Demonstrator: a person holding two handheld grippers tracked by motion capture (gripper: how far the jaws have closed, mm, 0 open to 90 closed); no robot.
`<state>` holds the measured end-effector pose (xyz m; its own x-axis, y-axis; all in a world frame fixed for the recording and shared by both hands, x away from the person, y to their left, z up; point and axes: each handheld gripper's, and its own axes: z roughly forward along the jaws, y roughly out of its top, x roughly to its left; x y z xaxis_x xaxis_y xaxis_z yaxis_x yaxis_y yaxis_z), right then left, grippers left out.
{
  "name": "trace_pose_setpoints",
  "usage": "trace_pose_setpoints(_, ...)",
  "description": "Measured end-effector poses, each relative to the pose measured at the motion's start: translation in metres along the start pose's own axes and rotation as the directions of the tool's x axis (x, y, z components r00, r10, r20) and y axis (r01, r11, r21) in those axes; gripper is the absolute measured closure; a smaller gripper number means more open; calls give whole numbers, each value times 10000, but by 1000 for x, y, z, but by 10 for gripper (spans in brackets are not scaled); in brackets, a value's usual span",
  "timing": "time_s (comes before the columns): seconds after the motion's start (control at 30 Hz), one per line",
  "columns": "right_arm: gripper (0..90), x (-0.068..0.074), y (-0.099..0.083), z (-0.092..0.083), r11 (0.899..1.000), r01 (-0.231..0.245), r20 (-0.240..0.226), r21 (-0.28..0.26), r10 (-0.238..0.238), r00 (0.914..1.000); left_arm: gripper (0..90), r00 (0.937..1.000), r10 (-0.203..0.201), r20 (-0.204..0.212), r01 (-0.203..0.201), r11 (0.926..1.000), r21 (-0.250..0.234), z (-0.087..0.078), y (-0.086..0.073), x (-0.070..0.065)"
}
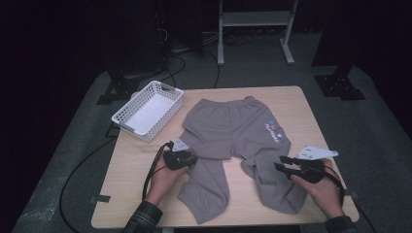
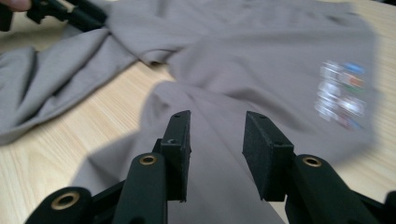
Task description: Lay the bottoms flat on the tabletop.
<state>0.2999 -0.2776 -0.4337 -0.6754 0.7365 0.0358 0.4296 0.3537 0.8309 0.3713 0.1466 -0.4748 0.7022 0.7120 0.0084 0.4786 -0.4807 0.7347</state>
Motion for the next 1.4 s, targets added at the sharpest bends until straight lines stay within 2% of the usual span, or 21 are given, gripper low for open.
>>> trace_pose_setpoints(0.1, 603, 6, 8, 24, 9995, 265, -469, 199, -255, 9986, 615, 10000, 4, 16, -4, 10000, -8, 0, 0, 0)
trace_pose_setpoints(0.37, 556, 7, 14, 62, 9958, 189, -1080, 892, -92, 9941, 615, 10000, 18, 35, -18, 10000, -11, 0, 0, 0)
trace_pose_setpoints(0.4, 589, 7, 13, 65, 9941, 207, -1068, 1060, -93, 9942, 615, 10000, 15, 37, -15, 10000, -13, 0, 0, 0)
trace_pose_setpoints(0.5, 797, 8, 11, 70, 9904, 258, -1092, 1358, -109, 9940, 616, 10000, 13, 32, -13, 10000, -28, 0, 0, 0)
trace_pose_setpoints(0.57, 869, 7, 11, 68, 9912, 187, -951, 1309, -62, 9954, 616, 10000, 20, 29, -20, 10000, -32, 0, 0, 0)
trace_pose_setpoints(0.6, 878, 6, 11, 67, 9916, 205, -904, 1278, -90, 9959, 615, 10000, 25, 25, -25, 10000, -49, 0, 0, 0)
trace_pose_setpoints(0.77, 882, -6, 10, 50, 9957, -61, -322, 924, 91, 9994, 616, 10000, 30, 18, -30, 10000, -46, 0, 0, 0)
trace_pose_setpoints(0.83, 882, -14, 8, 42, 9961, -168, 109, 868, 159, 9998, 616, 10000, 27, 16, -27, 10000, -50, 0, 0, 0)
trace_pose_setpoints(0.97, 882, -31, 2, 24, 9961, -550, 841, 685, 491, 9952, 615, 10000, 29, 14, -29, 10000, -43, 0, 0, 0)
trace_pose_setpoints(1.13, 882, -51, -10, 3, 9930, -997, 1707, 633, 877, 9814, 615, 10000, 20, -3, -20, 10000, -16, 0, 0, 0)
trace_pose_setpoints(1.4, 882, -76, -34, -21, 9841, -1522, 2932, 914, 1194, 9486, 614, 10000, 24, -2, -24, 10000, 15, 0, 0, 0)
